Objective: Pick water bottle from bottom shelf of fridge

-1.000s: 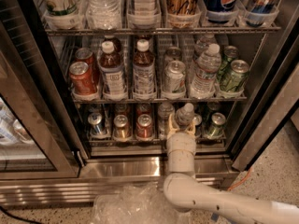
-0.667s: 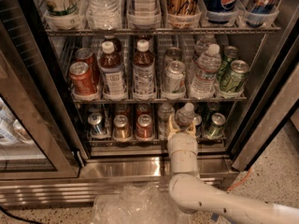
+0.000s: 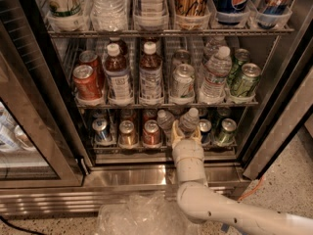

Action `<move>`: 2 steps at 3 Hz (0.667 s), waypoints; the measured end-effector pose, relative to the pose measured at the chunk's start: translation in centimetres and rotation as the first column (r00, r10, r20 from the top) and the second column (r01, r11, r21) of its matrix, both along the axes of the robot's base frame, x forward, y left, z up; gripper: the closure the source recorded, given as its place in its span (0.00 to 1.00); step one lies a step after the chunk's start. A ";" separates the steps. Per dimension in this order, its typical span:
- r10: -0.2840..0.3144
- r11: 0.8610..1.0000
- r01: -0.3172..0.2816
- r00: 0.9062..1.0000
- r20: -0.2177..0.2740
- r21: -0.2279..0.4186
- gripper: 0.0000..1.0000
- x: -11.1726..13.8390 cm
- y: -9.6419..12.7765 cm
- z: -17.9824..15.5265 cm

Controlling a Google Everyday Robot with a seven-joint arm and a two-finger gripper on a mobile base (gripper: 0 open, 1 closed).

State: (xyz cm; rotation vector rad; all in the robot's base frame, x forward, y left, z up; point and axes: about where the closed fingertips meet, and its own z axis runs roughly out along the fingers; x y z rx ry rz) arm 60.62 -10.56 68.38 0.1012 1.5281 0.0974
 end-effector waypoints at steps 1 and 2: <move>0.075 0.997 -0.075 0.997 -0.029 0.004 1.00 -2.5 1.3 0.0; 0.138 0.990 -0.136 0.988 -0.072 0.026 1.00 -7.2 2.3 0.3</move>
Offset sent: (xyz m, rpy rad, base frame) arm -0.1460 0.0342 0.0065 0.0423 0.1490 0.2231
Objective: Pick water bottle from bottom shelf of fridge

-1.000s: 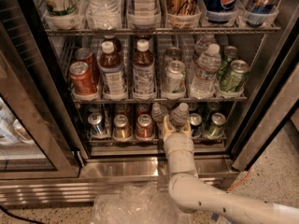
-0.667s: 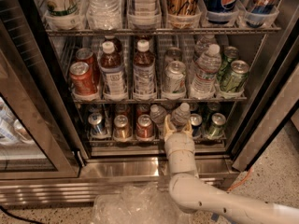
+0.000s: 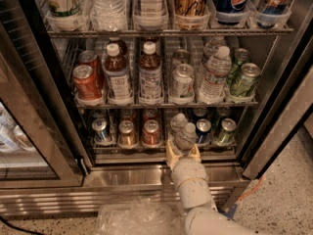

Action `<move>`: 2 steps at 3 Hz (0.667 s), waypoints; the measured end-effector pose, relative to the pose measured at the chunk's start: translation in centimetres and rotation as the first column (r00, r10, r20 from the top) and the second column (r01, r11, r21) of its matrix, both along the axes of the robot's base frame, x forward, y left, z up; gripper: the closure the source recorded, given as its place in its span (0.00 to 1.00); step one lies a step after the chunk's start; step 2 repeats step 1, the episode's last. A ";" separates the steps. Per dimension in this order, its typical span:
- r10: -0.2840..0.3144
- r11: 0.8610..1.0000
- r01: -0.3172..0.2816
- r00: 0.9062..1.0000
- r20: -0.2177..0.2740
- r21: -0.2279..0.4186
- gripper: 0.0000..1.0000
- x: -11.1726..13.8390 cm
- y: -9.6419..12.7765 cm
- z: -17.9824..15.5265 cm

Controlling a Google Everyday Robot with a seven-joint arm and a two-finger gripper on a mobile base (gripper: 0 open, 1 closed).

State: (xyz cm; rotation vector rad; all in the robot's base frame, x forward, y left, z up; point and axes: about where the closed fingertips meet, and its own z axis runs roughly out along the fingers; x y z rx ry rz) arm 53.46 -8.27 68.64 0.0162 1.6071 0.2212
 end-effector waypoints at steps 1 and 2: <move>0.000 1.000 0.000 1.000 0.000 0.000 1.00 0.0 0.0 0.0; 0.000 1.000 0.000 1.000 0.000 0.000 1.00 0.0 0.0 0.0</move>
Offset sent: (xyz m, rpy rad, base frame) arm 0.0000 0.0000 0.0000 0.0000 0.0000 0.0000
